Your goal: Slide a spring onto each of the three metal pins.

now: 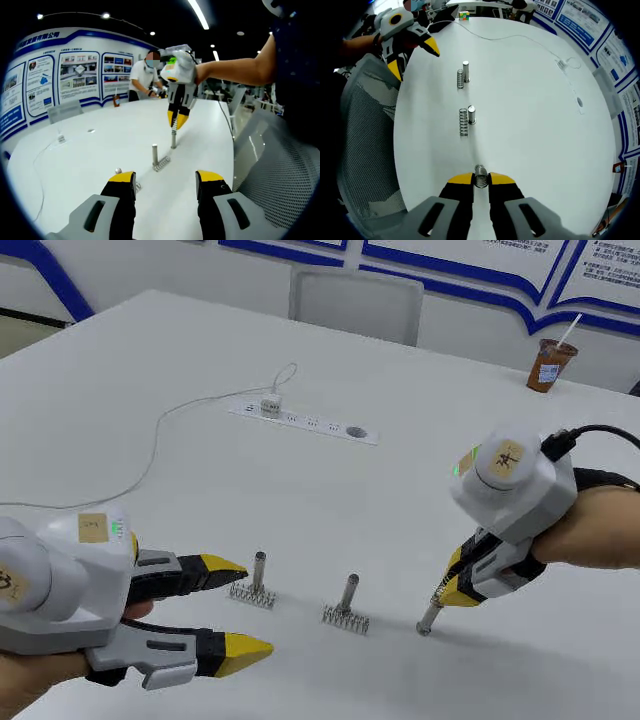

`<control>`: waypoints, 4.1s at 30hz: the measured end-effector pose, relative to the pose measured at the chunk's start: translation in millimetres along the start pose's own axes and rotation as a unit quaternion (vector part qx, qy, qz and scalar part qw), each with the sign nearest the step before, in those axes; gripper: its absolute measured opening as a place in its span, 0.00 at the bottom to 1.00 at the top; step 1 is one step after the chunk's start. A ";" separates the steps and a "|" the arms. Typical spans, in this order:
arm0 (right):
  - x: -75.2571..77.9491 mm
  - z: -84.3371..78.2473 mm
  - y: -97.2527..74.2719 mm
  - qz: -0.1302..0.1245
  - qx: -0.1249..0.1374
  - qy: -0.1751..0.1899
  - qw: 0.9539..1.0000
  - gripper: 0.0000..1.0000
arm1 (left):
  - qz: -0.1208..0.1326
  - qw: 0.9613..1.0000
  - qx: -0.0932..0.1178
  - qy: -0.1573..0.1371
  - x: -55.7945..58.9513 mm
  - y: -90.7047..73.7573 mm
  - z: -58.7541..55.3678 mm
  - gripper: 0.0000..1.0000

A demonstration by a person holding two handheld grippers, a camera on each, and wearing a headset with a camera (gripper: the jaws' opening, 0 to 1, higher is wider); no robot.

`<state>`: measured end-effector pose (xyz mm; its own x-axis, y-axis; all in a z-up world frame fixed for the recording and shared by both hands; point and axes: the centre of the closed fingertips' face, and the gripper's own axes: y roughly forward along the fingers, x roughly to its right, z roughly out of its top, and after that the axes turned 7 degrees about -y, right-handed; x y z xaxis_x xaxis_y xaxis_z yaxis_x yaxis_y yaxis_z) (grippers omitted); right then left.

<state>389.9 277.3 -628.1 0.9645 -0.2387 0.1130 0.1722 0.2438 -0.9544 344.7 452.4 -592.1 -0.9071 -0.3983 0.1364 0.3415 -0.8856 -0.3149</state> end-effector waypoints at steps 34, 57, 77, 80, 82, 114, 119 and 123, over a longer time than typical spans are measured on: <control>-3.7 -13.3 39.2 0.006 -0.017 0.020 1.000 0.17 | 0.000 1.000 -0.002 0.003 3.4 2.7 1.2 0.50; -9.4 39.8 18.9 -0.024 0.045 -0.004 0.999 0.25 | -0.001 1.000 -0.004 0.008 3.9 2.8 1.2 0.49; -23.7 53.5 68.5 0.019 0.046 -0.015 0.999 0.15 | 0.006 1.000 -0.009 0.006 3.5 -1.0 0.5 0.48; -24.6 52.3 70.9 0.019 0.044 -0.018 0.999 0.14 | 0.006 1.000 -0.010 0.006 3.6 -1.4 0.1 0.48; -24.4 52.8 71.4 0.020 0.045 -0.017 0.999 0.14 | 0.007 1.000 -0.011 0.005 3.5 -1.8 -0.5 0.48; -42.3 53.0 51.0 0.024 0.045 -0.022 0.998 0.11 | -0.022 0.999 -0.032 0.028 17.3 14.0 -3.3 0.46; -54.3 59.3 34.7 0.031 0.052 -0.027 0.998 0.11 | -0.042 0.997 -0.043 0.041 23.1 23.1 -4.3 0.46; -64.6 69.3 18.3 0.036 0.062 -0.041 0.997 0.11 | -0.054 0.996 -0.050 0.049 26.8 28.6 -4.4 0.45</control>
<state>344.6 362.3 -633.8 0.9874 -0.1401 0.0735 0.1214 0.3725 -0.9201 329.0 417.4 -601.6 -0.9586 -0.2725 0.0832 0.2192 -0.8919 -0.3955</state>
